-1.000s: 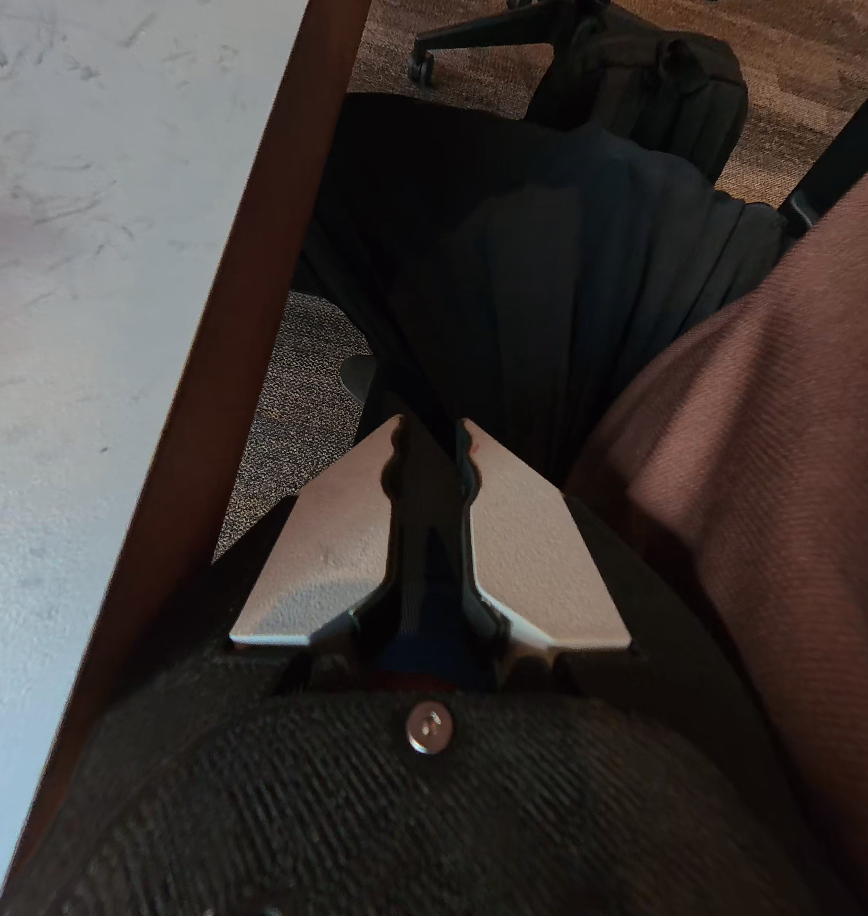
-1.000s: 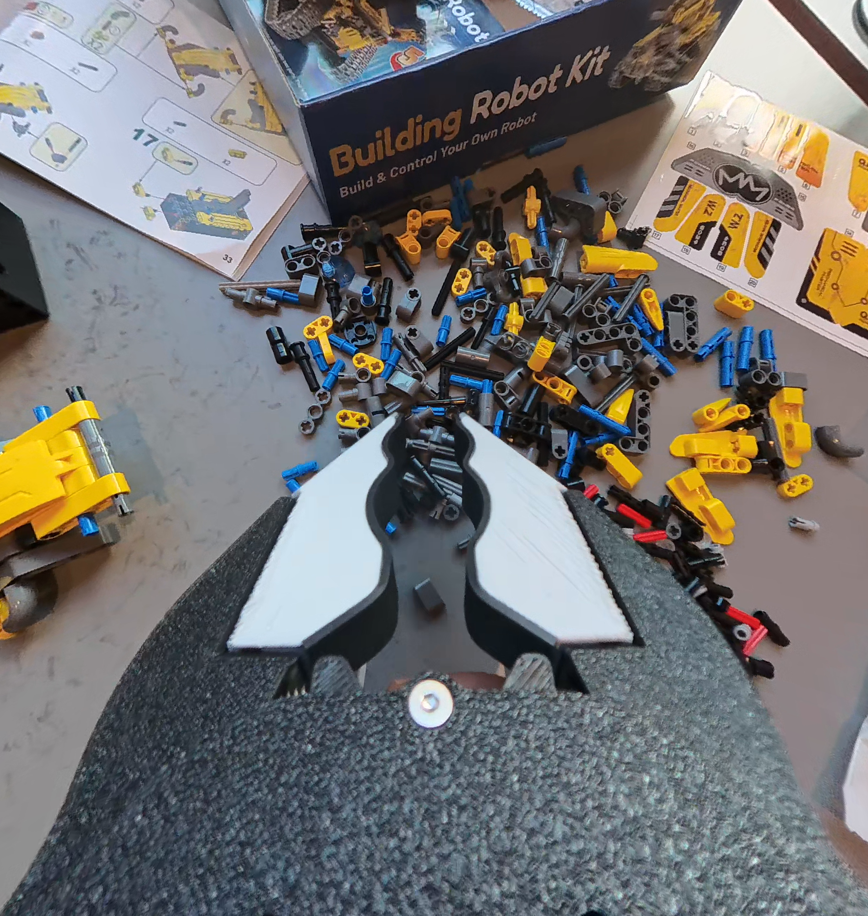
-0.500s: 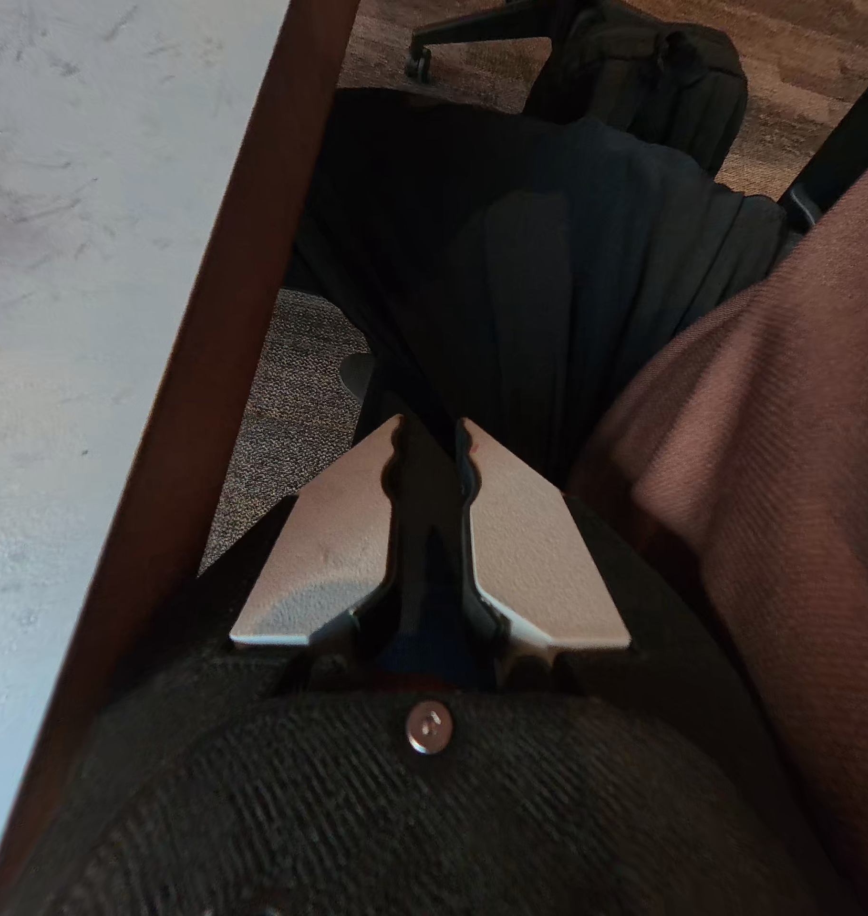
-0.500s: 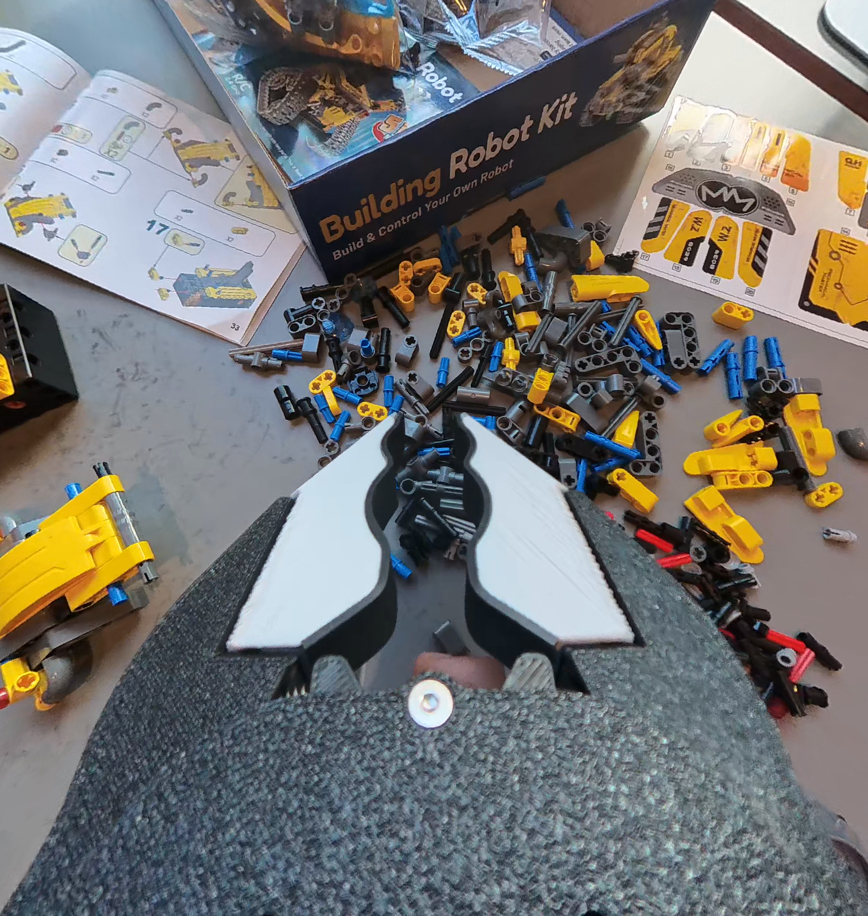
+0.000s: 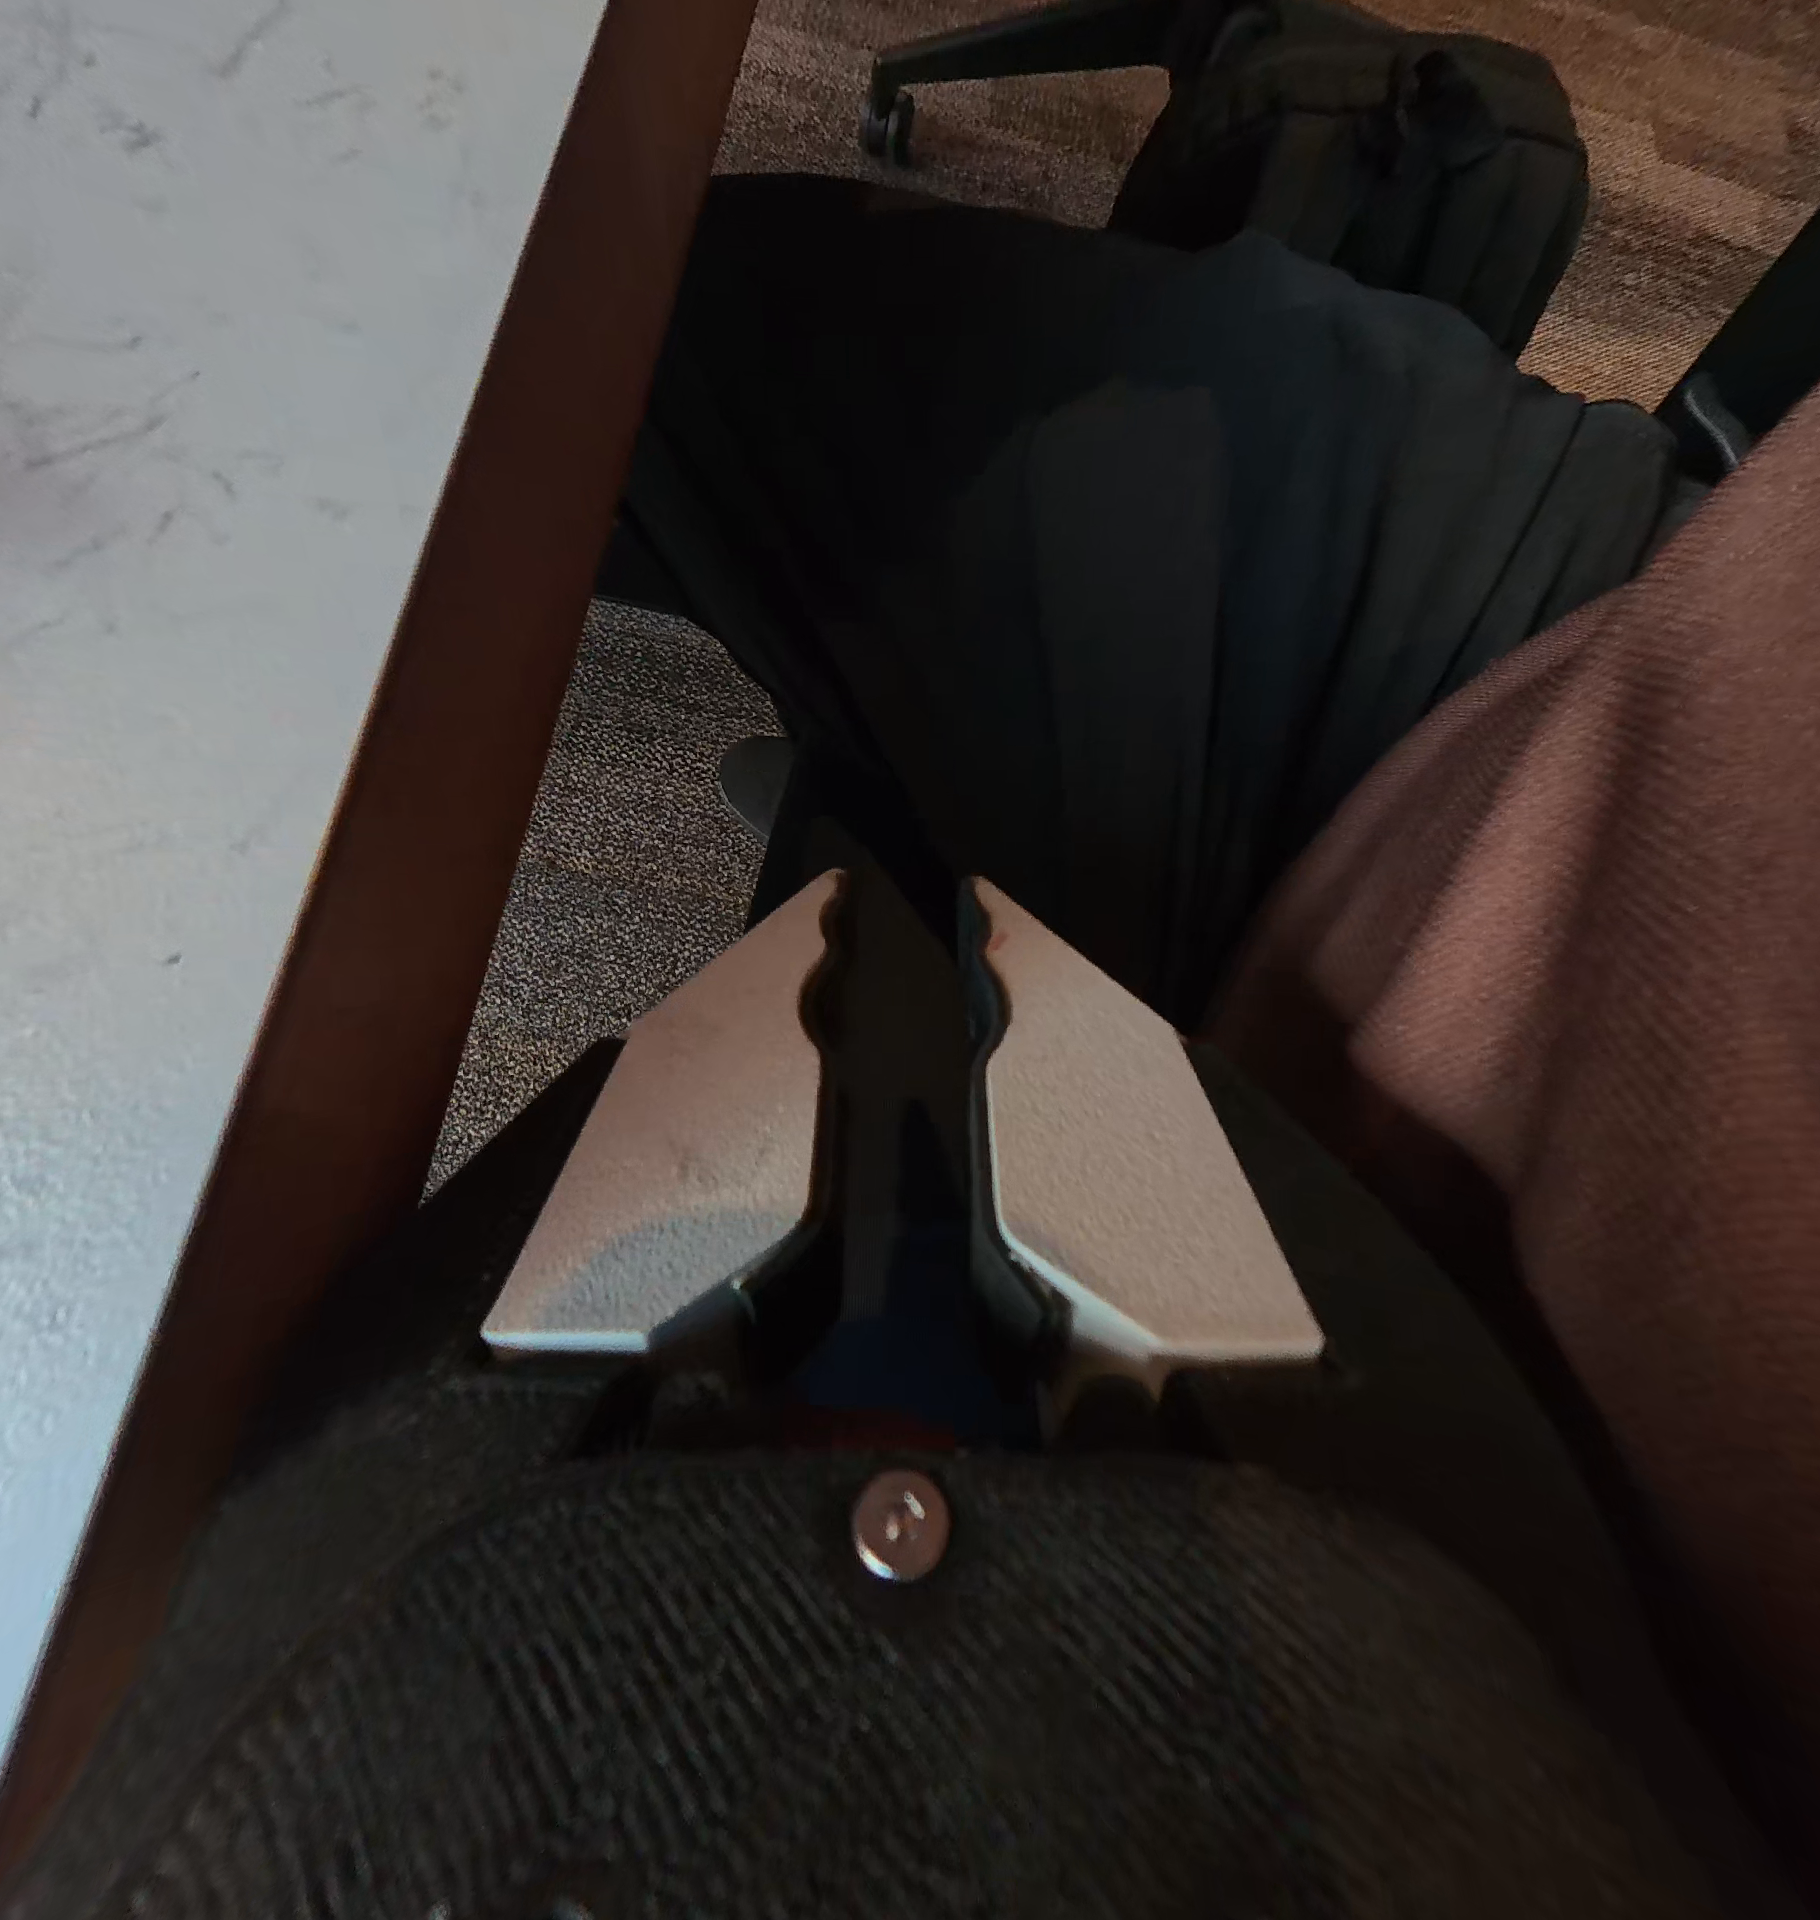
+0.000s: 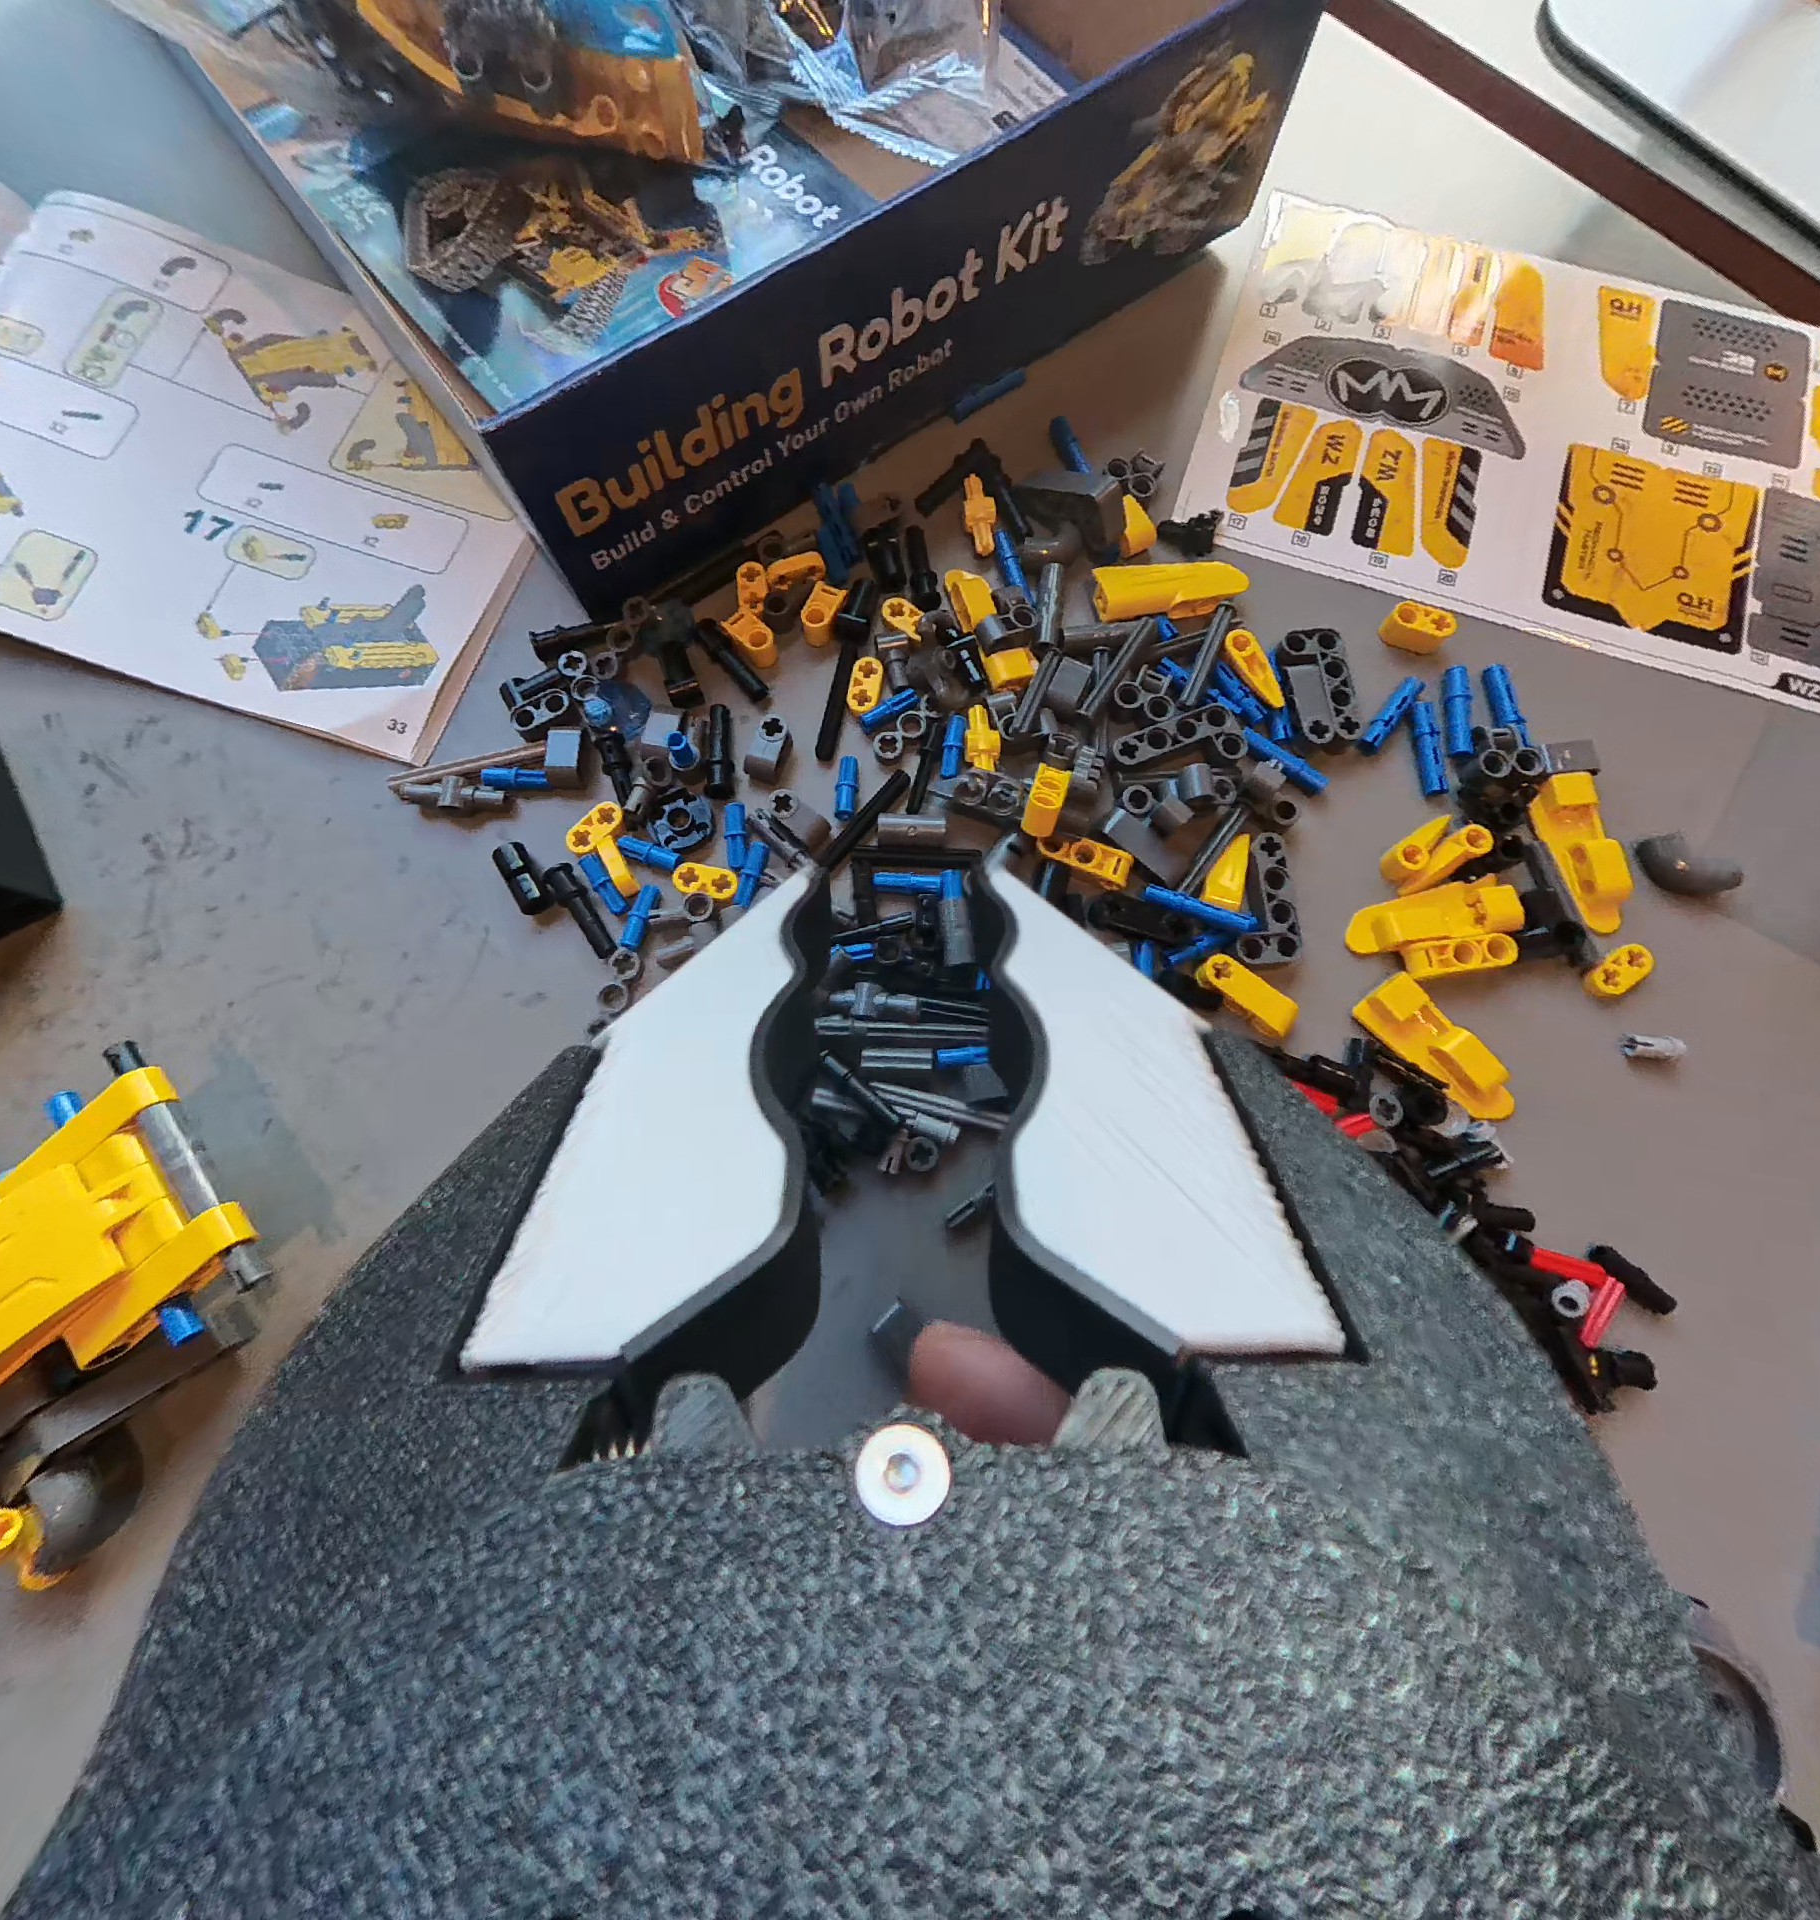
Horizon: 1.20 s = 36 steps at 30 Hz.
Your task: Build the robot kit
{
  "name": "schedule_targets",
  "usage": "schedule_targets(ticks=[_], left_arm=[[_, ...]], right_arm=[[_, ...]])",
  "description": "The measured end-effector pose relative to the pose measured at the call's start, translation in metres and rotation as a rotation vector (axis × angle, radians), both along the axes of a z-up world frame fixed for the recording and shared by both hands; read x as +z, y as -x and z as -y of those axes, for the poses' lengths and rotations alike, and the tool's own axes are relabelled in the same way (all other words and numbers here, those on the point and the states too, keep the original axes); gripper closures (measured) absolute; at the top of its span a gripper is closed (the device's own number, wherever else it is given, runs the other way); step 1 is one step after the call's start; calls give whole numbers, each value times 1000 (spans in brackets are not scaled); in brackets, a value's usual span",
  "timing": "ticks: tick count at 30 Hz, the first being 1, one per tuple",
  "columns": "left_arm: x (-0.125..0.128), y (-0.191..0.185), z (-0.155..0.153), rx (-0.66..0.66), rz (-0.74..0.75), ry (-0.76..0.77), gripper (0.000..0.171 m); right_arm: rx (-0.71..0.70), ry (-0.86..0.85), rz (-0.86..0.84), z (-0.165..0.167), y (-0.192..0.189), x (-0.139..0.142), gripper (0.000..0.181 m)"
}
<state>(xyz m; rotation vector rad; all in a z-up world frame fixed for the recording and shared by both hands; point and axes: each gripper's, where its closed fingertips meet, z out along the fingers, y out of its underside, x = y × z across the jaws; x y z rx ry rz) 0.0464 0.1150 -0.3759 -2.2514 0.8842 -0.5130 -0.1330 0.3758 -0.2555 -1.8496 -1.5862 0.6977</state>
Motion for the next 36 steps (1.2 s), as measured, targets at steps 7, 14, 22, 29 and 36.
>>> schedule_targets(ticks=[7, 14, 22, 29, 36], left_arm=[[-2, 2, -1, 8, -10, -1, 153], [-3, 1, -1, 4, -10, 3, 153], [-3, 2, -1, 6, -11, 2, 153], [-1, 3, -1, 9, -5, 0, 153], [3, 2, 0, 5, 2, -8, 153]], right_arm=[[69, 50, 120, 15, -4, -31, 161], [76, 47, 42, 16, 5, -8, 162], [81, 68, 37, 23, 32, -16, 166], [103, 60, 100, 24, 54, -28, 170], [106, 50, 131, 22, 51, -33, 177]])
